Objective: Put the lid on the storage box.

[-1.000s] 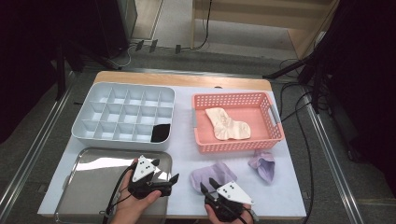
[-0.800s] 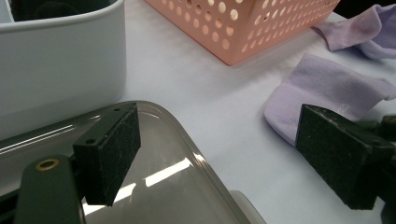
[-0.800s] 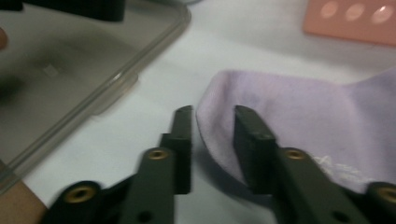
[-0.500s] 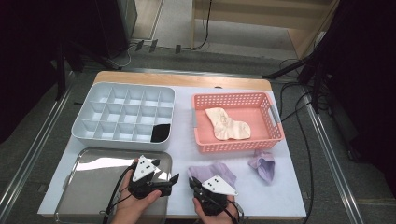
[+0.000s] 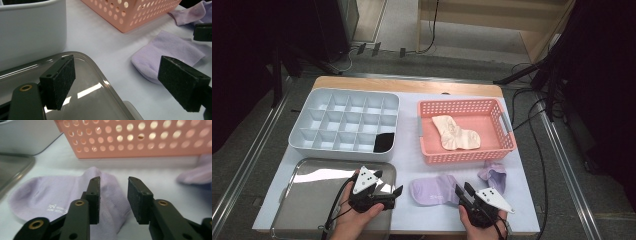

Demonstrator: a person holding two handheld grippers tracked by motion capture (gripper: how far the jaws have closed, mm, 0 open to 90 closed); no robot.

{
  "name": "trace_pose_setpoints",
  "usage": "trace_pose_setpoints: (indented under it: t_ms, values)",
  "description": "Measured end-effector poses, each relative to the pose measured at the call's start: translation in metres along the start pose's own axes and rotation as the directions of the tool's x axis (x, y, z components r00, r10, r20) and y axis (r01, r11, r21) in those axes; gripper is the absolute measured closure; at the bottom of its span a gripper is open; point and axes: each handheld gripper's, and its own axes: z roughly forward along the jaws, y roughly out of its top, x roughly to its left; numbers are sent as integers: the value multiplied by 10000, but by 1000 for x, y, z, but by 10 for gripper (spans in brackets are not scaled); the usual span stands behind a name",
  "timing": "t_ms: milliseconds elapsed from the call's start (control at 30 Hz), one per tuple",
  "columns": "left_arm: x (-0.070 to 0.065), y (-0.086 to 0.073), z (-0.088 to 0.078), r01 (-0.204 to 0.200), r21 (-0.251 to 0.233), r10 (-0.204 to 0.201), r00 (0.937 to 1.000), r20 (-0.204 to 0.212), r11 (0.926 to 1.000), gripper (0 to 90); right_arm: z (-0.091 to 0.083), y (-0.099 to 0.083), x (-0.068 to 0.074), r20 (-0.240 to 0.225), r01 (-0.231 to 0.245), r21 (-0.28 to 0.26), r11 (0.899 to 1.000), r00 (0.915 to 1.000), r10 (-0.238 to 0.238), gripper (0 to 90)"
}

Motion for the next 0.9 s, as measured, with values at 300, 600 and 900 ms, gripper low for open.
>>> trace_pose_setpoints:
  t_ms: [300,600,900]
  values:
    - [-1,-2,3,14,145,-15,10000,86,9999,157,12,-6,6,203,214,866,9960,9995,-232,837]
    - [-8,-2,5,-70,204,66,9998,195,9998,197,3,-2,11,330,598,-79,9982,9977,-595,735]
    - [-8,-3,8,-46,321,39,9998,208,9995,206,9,-3,-7,421,85,814,9966,9990,-119,645]
